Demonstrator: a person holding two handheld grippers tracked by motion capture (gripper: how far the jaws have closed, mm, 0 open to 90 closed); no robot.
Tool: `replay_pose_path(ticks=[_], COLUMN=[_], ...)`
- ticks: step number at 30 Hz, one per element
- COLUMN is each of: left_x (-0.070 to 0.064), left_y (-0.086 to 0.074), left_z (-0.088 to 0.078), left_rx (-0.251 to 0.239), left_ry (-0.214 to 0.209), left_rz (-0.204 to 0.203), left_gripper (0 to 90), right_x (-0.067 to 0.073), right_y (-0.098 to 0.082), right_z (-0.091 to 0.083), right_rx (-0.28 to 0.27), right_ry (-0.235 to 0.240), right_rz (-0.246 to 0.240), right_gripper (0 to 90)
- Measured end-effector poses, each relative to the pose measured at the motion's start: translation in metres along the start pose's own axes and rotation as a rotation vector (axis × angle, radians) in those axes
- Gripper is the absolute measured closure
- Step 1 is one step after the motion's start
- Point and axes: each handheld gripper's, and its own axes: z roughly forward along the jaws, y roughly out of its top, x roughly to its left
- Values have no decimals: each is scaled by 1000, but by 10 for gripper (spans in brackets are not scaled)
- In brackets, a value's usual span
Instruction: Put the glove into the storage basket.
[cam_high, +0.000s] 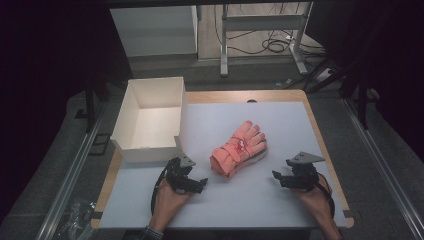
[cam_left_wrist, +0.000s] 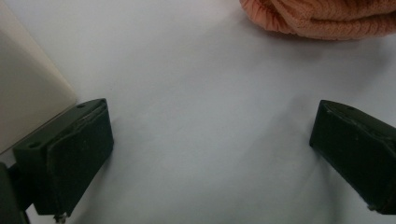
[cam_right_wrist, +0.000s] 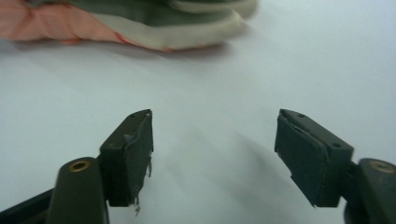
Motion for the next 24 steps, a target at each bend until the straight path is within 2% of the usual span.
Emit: replay_pose_path(ticks=[5, 6, 7, 8, 14, 18, 21, 22, 24], left_x=[0, 0, 0, 1, 3, 1, 0, 0, 0], left_y=[0, 0, 0, 0, 3, 10, 21, 21, 29], left_z=[0, 0, 0, 0, -3, -8, -13, -13, -16], left_rx=[0, 0, 0, 0, 26, 32, 34, 34, 44], left_ry=[-1, -1, -2, -4, -18, -50, -96, -96, -124], left_rz=[-2, -2, 1, 5, 22, 30, 27, 27, 31], left_gripper=[0, 0, 0, 0, 30, 30, 23, 20, 17], right_x=[-10, -10, -14, -15, -15, -15, -15, -15, -15], right_y=[-11, -11, -12, -12, -13, -13, -13, -13, -13], right_z=[0, 0, 1, 2, 2, 2, 2, 2, 2], right_rx=[36, 36, 36, 41, 37, 35, 34, 34, 33], right_ry=[-55, -55, -40, -39, -38, -38, -38, -38, -38], right_rz=[2, 2, 32, 40, 41, 41, 41, 41, 42], right_gripper=[223, 223, 197, 194, 191, 191, 191, 191, 191])
